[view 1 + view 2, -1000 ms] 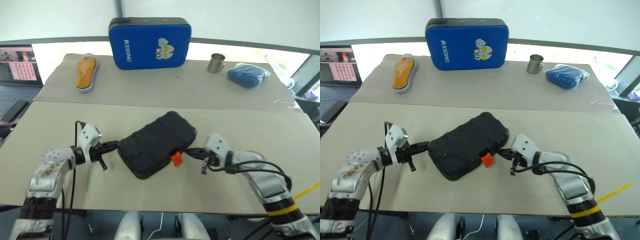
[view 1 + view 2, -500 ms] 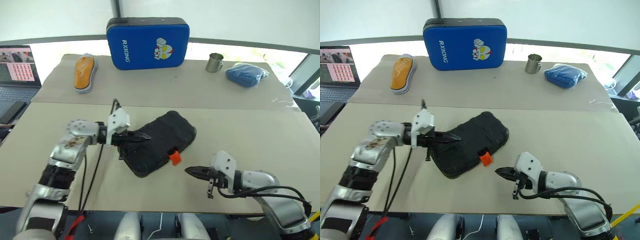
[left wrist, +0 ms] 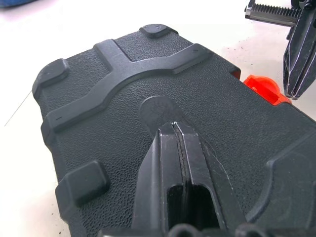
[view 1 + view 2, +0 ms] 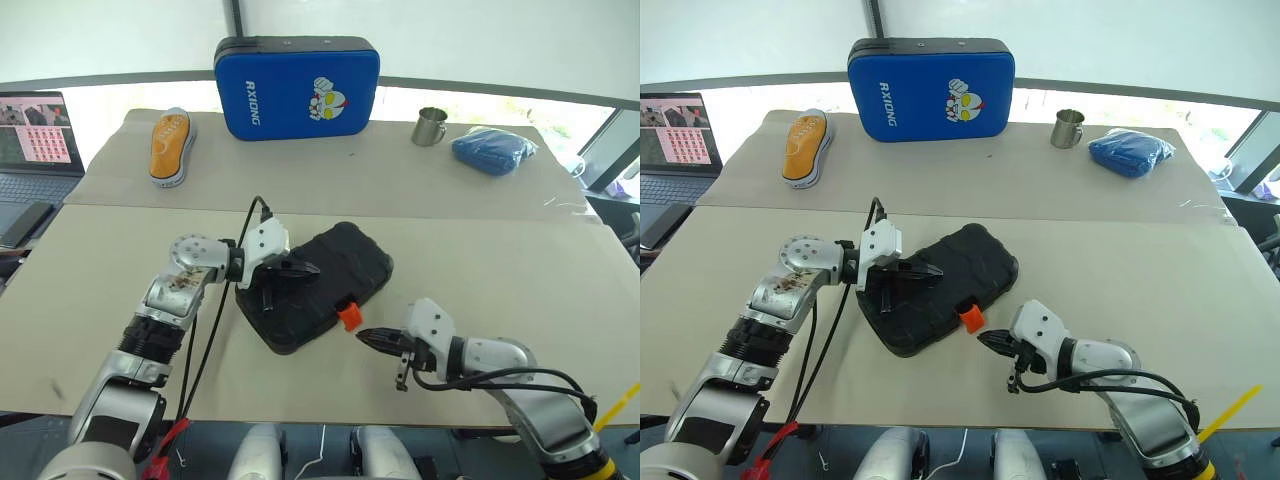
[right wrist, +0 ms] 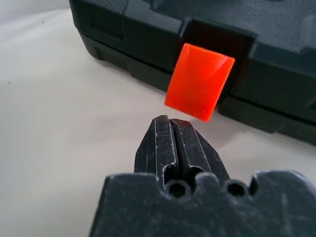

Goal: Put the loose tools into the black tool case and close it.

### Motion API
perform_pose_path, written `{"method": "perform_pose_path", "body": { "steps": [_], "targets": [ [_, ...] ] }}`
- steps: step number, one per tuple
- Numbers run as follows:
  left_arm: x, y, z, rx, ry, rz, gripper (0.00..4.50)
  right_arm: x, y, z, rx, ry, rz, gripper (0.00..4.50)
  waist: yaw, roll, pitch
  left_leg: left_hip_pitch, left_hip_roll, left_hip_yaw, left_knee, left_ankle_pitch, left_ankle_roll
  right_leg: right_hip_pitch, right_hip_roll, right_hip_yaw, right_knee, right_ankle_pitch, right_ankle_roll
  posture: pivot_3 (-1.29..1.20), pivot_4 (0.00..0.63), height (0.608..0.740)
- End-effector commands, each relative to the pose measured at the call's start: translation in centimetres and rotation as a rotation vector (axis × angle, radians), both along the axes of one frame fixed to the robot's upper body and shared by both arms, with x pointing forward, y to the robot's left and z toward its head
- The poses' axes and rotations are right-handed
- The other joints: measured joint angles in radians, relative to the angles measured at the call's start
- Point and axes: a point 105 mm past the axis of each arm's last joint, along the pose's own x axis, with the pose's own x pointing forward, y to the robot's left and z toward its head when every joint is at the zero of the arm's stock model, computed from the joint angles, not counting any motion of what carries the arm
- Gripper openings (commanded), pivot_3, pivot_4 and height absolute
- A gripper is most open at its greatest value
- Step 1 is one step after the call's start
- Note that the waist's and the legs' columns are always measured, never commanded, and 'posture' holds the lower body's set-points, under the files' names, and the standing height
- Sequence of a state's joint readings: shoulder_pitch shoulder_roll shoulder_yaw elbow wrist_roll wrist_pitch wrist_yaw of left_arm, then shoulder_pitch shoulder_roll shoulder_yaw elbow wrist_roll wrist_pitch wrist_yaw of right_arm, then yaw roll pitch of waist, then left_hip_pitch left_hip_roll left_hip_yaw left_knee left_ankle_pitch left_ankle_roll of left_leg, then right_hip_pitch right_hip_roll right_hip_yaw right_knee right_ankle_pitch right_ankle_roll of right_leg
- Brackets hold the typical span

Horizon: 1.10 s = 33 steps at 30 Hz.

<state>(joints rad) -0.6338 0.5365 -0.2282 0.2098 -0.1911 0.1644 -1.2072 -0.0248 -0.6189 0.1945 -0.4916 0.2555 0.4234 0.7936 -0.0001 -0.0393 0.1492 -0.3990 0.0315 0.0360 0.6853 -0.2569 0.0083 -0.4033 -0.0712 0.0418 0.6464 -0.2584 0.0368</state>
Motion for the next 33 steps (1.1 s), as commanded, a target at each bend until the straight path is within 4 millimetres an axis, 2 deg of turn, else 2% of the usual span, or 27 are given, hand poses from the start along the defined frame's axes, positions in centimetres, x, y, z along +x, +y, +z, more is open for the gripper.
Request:
{"method": "perform_pose_path", "body": {
  "steps": [1,7,13,26,30,33],
  "targets": [
    [-0.4,0.3,-2.7,0.056,0.066,0.023,0.00,0.6,0.4,0.5,-0.001,-0.039,0.014,0.14,0.000,0.001,-0.001,0.000,0.000,0.000,0.000,0.000,0.000,0.000,0.000,0.000,0.000,0.000,0.000,0.00,0.150,0.740],
    [-0.5,0.4,-3.2,0.065,0.075,0.028,0.00,1.5,0.6,0.4,-0.004,-0.055,0.014,0.14,0.000,0.002,-0.002,0.001,0.000,0.000,0.000,0.000,0.000,0.001,0.000,0.000,0.000,0.000,0.000,0.00,0.150,0.740],
    [-0.6,0.8,-4.0,0.088,0.102,0.035,0.00,2.4,1.0,1.3,0.036,-0.106,0.010,0.14,-0.001,0.004,-0.003,0.002,0.000,0.000,0.000,0.000,0.000,0.001,0.000,0.000,0.000,0.000,0.000,0.00,0.150,0.740],
    [-1.2,0.7,-5.7,0.128,0.155,0.032,0.00,1.7,1.8,2.7,0.112,-0.105,0.043,0.14,-0.010,0.009,-0.007,0.007,0.001,0.000,0.000,0.000,0.000,0.006,0.001,0.001,0.000,0.000,0.000,0.00,0.150,0.740],
    [-1.4,0.5,-6.1,0.137,0.168,0.025,0.00,2.3,1.6,2.2,0.102,-0.104,0.000,0.14,-0.011,0.009,-0.007,0.014,0.000,0.001,-0.003,0.000,0.000,0.014,0.001,0.001,-0.003,-0.001,0.000,0.00,0.150,0.740],
    [-1.5,0.5,-6.4,0.140,0.173,0.024,0.00,2.6,1.2,0.7,0.043,-0.074,-0.020,0.14,-0.012,0.009,-0.010,0.014,0.000,0.001,-0.004,0.000,0.000,0.015,0.001,0.001,-0.003,-0.001,0.000,0.00,0.150,0.740]
  ]
}}
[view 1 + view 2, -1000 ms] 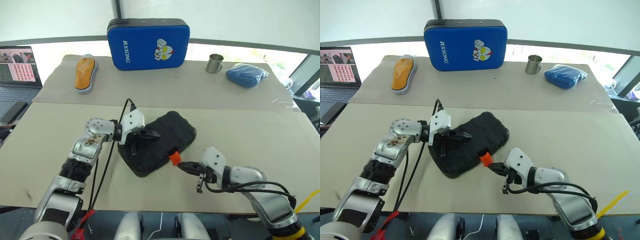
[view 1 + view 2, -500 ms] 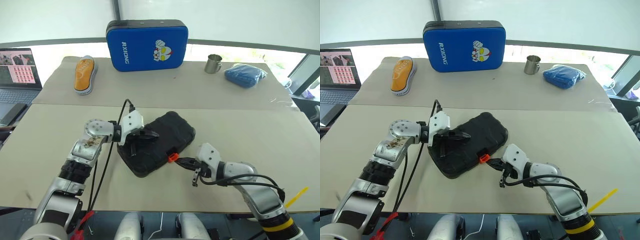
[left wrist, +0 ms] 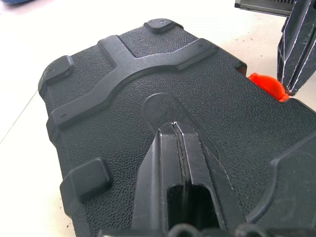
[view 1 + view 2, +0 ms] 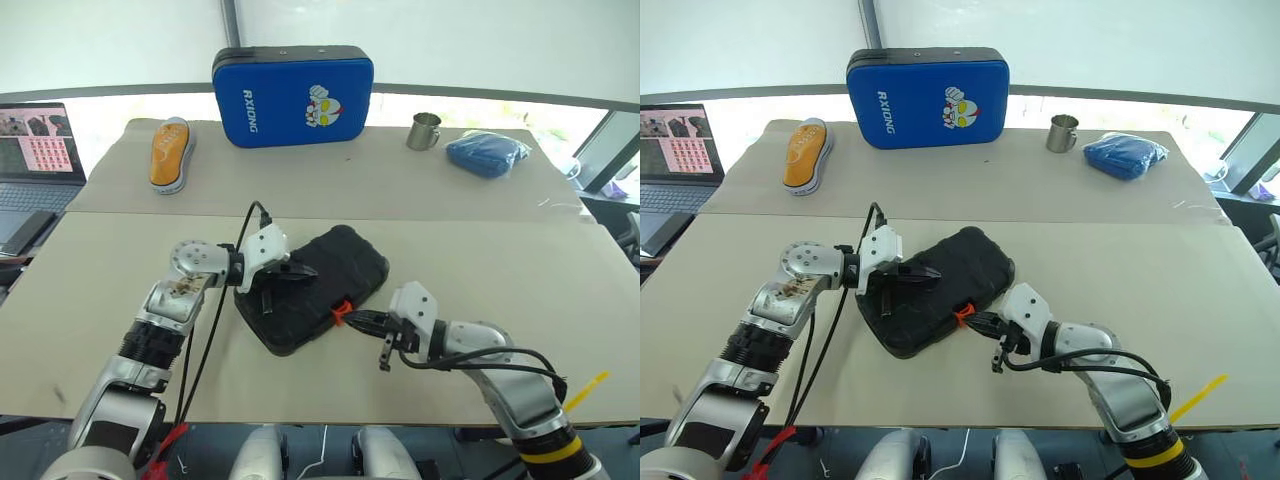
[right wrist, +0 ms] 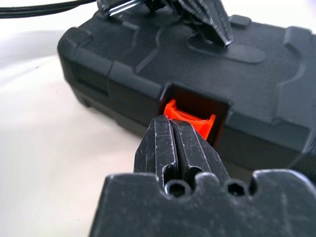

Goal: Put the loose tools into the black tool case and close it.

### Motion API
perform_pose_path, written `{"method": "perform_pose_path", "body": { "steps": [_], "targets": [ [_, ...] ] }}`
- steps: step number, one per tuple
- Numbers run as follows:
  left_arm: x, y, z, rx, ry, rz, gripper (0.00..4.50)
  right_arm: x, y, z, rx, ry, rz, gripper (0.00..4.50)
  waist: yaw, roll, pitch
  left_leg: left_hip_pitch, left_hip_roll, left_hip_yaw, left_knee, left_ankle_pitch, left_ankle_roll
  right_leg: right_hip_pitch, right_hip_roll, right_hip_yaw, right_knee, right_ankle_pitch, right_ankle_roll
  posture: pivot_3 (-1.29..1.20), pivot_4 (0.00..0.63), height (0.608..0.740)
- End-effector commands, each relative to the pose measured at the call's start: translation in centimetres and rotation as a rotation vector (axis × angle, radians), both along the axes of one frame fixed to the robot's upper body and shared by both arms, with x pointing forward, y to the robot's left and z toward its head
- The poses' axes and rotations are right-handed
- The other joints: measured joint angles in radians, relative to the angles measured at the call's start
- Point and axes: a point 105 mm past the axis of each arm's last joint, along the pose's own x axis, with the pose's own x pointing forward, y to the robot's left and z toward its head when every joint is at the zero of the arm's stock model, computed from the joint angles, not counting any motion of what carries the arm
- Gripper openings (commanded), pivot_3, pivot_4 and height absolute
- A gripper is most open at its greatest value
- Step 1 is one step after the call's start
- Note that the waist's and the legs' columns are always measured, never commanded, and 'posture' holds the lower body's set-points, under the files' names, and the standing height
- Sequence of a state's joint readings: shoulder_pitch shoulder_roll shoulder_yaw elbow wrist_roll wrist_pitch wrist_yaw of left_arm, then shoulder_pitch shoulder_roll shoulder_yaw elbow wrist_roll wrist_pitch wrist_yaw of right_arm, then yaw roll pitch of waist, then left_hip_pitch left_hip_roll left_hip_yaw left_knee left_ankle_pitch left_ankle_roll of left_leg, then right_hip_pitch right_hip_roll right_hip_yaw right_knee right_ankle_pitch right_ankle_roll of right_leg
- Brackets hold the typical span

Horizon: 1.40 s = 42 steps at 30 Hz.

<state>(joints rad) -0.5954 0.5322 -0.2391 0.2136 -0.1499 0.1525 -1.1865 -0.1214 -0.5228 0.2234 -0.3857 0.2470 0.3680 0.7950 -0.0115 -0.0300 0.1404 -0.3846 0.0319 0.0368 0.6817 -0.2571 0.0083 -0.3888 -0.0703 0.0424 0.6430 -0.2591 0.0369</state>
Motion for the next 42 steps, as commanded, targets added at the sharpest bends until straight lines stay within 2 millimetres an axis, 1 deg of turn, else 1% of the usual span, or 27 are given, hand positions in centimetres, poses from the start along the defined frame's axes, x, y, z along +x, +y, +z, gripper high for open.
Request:
{"method": "perform_pose_path", "body": {
  "steps": [1,3,6,11,14,17,21,24,28,30,32,34,36,37,38,39,40,42],
  "targets": [
    [-1.3,0.1,-4.7,0.103,0.159,-0.002,0.00,0.6,-0.6,-0.5,-0.064,-0.021,-0.028,0.14,0.000,0.000,-0.002,0.000,0.000,0.000,0.000,0.000,0.000,0.000,0.000,0.000,0.000,0.000,0.000,0.00,0.150,0.740],
    [-1.3,0.2,-4.7,0.104,0.159,0.001,0.00,0.3,-0.7,-1.1,-0.085,0.013,-0.019,0.14,0.001,0.001,-0.003,0.001,0.000,0.000,0.000,0.000,0.000,0.000,0.000,0.000,0.000,0.000,0.000,0.00,0.150,0.740],
    [-1.2,0.3,-4.7,0.106,0.159,0.004,0.00,0.2,-0.6,-0.9,-0.076,0.009,-0.020,0.14,0.001,0.001,-0.003,0.000,0.000,0.001,-0.001,0.000,0.000,0.000,0.000,0.000,0.000,0.000,0.000,0.00,0.150,0.740],
    [-1.1,0.4,-4.7,0.108,0.162,0.010,0.00,0.8,0.2,-0.2,-0.034,-0.024,-0.023,0.14,0.000,0.001,-0.003,0.000,0.000,0.000,-0.001,0.000,0.000,0.000,0.000,0.000,-0.001,0.000,0.000,0.00,0.150,0.740],
    [-1.2,0.6,-5.1,0.123,0.179,0.017,0.00,0.9,0.8,0.2,-0.016,-0.037,-0.006,0.14,-0.001,0.001,-0.003,0.001,0.000,0.000,-0.001,0.000,0.000,0.000,0.000,0.000,-0.001,0.000,0.000,0.00,0.150,0.740],
    [-1.4,0.8,-5.6,0.142,0.206,0.025,0.00,1.3,1.4,0.2,-0.021,-0.039,-0.006,0.14,-0.007,0.001,-0.003,0.001,0.001,0.000,-0.001,0.000,0.000,0.000,0.002,0.001,0.000,0.000,-0.001,0.00,0.150,0.740],
    [-1.5,0.9,-5.8,0.136,0.217,0.026,0.00,2.2,1.4,-0.1,-0.027,-0.050,-0.028,0.14,-0.009,0.001,-0.004,0.003,0.003,0.000,-0.001,0.000,0.000,0.001,0.005,0.002,0.000,0.000,-0.002,0.00,0.150,0.740],
    [-1.7,1.4,-6.2,0.150,0.237,0.035,0.00,2.6,1.5,0.2,-0.008,-0.065,-0.030,0.14,-0.009,0.001,-0.004,0.004,0.004,0.000,-0.001,0.000,0.000,0.001,0.006,0.002,0.001,0.000,-0.003,0.00,0.150,0.740],
    [-1.8,2.0,-6.3,0.134,0.224,0.058,0.00,2.0,1.9,1.1,0.036,-0.072,0.009,0.14,-0.011,0.001,-0.004,0.004,0.004,0.000,-0.002,0.000,0.000,0.001,0.006,0.003,0.001,0.000,-0.003,0.00,0.150,0.740],
    [-1.7,2.0,-4.9,0.036,0.166,0.060,0.00,1.1,1.4,1.0,0.035,-0.059,0.036,0.14,-0.013,0.002,-0.004,0.004,0.005,0.000,-0.003,0.000,0.000,0.000,0.007,0.003,0.001,0.000,-0.004,0.00,0.150,0.740],
    [-1.9,2.8,-3.1,-0.068,0.100,0.072,0.55,0.5,0.2,1.3,0.052,-0.034,0.023,0.00,-0.017,0.003,-0.004,0.004,0.005,-0.001,-0.004,0.000,0.000,-0.001,0.007,0.004,0.000,-0.001,-0.004,0.00,0.150,0.740],
    [-2.4,4.3,-1.8,-0.125,0.059,0.100,1.18,-0.2,-1.2,1.6,0.062,-0.012,0.017,0.61,-0.020,0.004,-0.005,0.004,0.006,-0.003,-0.006,0.000,0.000,-0.001,0.007,0.005,0.000,-0.001,-0.005,0.00,0.150,0.740],
    [-3.0,6.4,-1.2,-0.126,0.046,0.150,2.01,-0.7,-2.8,1.7,0.033,-0.032,0.013,1.26,-0.025,0.004,-0.004,0.004,0.006,-0.004,-0.007,-0.001,0.000,-0.001,0.007,0.005,-0.001,-0.001,-0.005,0.00,0.150,0.740],
    [-3.3,7.6,-0.8,-0.124,0.027,0.185,2.32,-0.8,-3.7,1.8,0.015,-0.046,0.007,1.53,-0.026,0.004,-0.004,0.004,0.007,-0.004,-0.008,-0.001,0.000,-0.001,0.007,0.005,-0.001,-0.001,-0.006,0.00,0.150,0.740],
    [-3.6,8.7,-0.5,-0.125,0.022,0.216,2.82,-0.9,-4.6,1.8,-0.003,-0.065,0.001,1.94,-0.029,0.004,-0.004,0.005,0.007,-0.004,-0.008,-0.001,0.000,-0.001,0.008,0.005,-0.001,-0.001,-0.006,0.00,0.150,0.740],
    [-4.0,10.0,-0.4,-0.119,0.022,0.254,3.11,-1.0,-5.4,1.8,-0.022,-0.093,0.007,2.20,-0.030,0.005,-0.003,0.005,0.008,-0.004,-0.008,-0.001,0.000,-0.002,0.008,0.005,-0.001,-0.002,-0.006,0.00,0.150,0.740],
    [-4.4,11.0,-0.2,-0.123,0.010,0.276,3.52,-1.2,-6.2,1.8,-0.038,-0.119,0.017,2.56,-0.030,0.005,-0.003,0.005,0.008,-0.003,-0.009,-0.001,0.000,-0.002,0.008,0.005,-0.001,-0.002,-0.006,0.00,0.150,0.740],
    [-5.7,13.2,-0.6,-0.079,-0.026,0.328,4.22,-1.3,-7.7,1.9,-0.043,-0.179,0.039,3.25,-0.030,0.005,-0.003,0.006,0.009,-0.002,-0.009,-0.001,0.000,-0.002,0.008,0.005,-0.001,-0.002,-0.006,0.00,0.150,0.740]
  ]
}}
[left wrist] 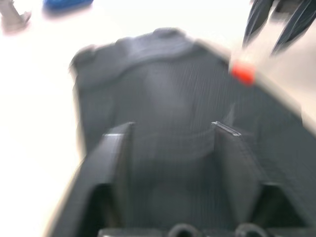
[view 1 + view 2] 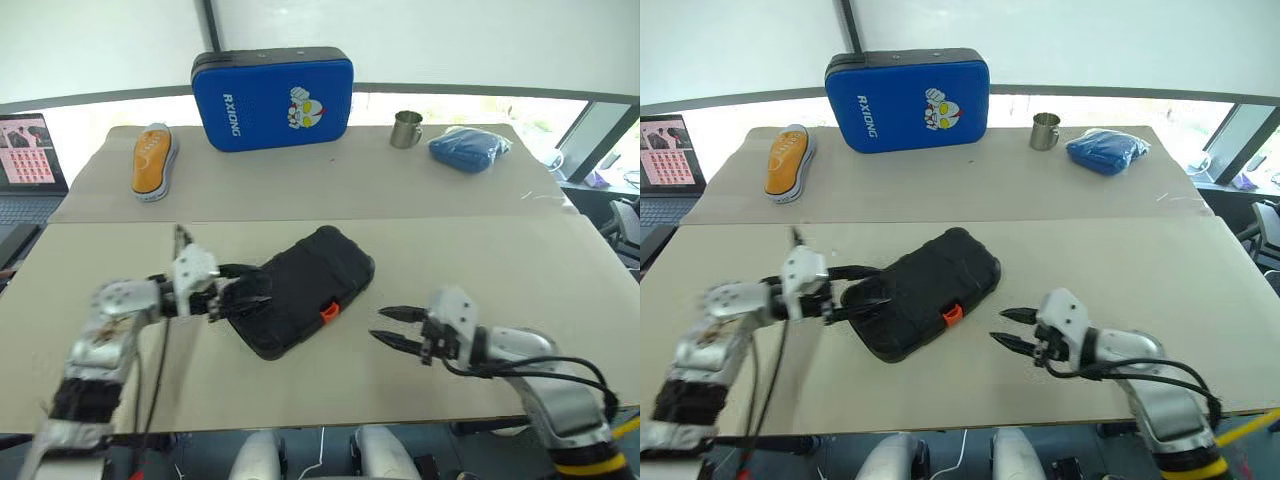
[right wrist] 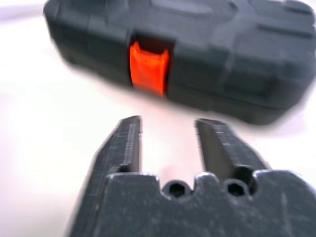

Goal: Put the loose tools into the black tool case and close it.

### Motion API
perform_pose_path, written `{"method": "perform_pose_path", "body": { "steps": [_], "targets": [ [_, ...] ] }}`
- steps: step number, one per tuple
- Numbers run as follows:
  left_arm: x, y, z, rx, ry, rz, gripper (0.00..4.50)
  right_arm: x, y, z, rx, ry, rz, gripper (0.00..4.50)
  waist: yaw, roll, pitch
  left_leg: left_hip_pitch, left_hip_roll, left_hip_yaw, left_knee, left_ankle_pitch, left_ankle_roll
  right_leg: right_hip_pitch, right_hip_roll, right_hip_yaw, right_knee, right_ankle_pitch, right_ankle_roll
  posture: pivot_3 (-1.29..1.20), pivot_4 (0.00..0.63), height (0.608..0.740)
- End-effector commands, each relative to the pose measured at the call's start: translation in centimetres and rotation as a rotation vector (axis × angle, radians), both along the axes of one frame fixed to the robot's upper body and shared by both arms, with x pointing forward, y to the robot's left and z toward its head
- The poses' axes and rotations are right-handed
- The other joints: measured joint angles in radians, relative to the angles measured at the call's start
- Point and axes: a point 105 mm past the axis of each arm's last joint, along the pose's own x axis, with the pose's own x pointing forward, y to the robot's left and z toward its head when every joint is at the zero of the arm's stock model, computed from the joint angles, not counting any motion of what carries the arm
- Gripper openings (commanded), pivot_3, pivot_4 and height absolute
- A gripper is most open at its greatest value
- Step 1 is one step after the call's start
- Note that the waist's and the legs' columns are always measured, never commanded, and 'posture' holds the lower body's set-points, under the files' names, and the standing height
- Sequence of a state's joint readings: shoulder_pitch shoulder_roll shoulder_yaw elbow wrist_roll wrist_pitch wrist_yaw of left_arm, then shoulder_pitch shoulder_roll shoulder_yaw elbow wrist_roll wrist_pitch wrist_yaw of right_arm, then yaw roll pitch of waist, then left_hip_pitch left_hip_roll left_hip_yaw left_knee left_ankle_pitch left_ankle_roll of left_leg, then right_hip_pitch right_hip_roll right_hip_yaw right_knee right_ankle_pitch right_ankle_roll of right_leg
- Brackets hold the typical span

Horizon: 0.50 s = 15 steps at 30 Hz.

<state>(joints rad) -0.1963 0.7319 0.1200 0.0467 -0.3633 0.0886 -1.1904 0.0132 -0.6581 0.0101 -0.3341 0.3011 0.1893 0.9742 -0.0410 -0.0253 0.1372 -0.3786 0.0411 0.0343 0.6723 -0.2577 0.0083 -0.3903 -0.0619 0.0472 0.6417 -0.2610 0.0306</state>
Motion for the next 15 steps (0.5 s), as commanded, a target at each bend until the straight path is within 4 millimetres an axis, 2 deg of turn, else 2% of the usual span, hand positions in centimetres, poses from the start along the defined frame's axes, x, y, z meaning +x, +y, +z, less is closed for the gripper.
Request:
{"method": "perform_pose_path", "body": {
  "steps": [1,3,4,7,10,15],
  "targets": [
    [-2.1,3.5,-1.4,0.085,0.012,0.100,4.49,-0.2,-2.3,1.8,0.026,-0.148,0.054,3.57,0.001,0.000,0.000,0.000,0.001,0.001,0.000,0.000,0.000,0.000,0.000,0.000,0.000,0.000,0.000,0.00,0.150,0.740],
    [-3.5,4.9,-2.0,0.114,0.020,0.153,4.50,-0.3,-4.0,1.6,0.028,-0.143,0.051,4.33,0.001,0.001,0.002,0.002,0.003,0.003,-0.002,0.000,0.000,0.001,0.000,0.001,-0.001,0.000,-0.001,0.00,0.150,0.740],
    [-4.1,5.5,-2.2,0.126,0.019,0.175,4.50,-0.2,-4.7,1.5,0.023,-0.127,0.044,4.45,0.002,0.000,0.004,0.002,0.003,0.004,-0.002,0.000,0.000,0.000,0.000,0.002,-0.002,0.000,-0.001,0.00,0.150,0.740],
    [-5.6,6.7,-3.0,0.136,0.036,0.235,4.50,0.5,-6.5,1.7,0.041,-0.131,-0.008,4.45,0.018,-0.009,0.010,0.000,0.004,0.005,-0.003,0.000,-0.001,-0.002,0.000,0.002,-0.001,0.000,-0.002,0.00,0.150,0.740],
    [-6.6,7.7,-3.7,0.131,0.061,0.286,4.50,0.7,-7.5,1.3,-0.015,-0.147,0.009,4.45,0.030,-0.010,0.011,-0.003,0.006,0.006,-0.003,0.000,-0.001,-0.006,0.000,0.002,-0.001,0.001,-0.003,0.00,0.150,0.740],
    [-6.7,8.1,-3.8,0.118,0.050,0.336,4.50,1.7,-8.0,1.4,-0.007,-0.172,-0.019,4.45,0.033,-0.010,0.011,-0.008,0.006,0.009,-0.003,0.000,-0.001,-0.012,0.000,0.003,0.000,0.001,-0.004,0.00,0.150,0.740]
  ]
}}
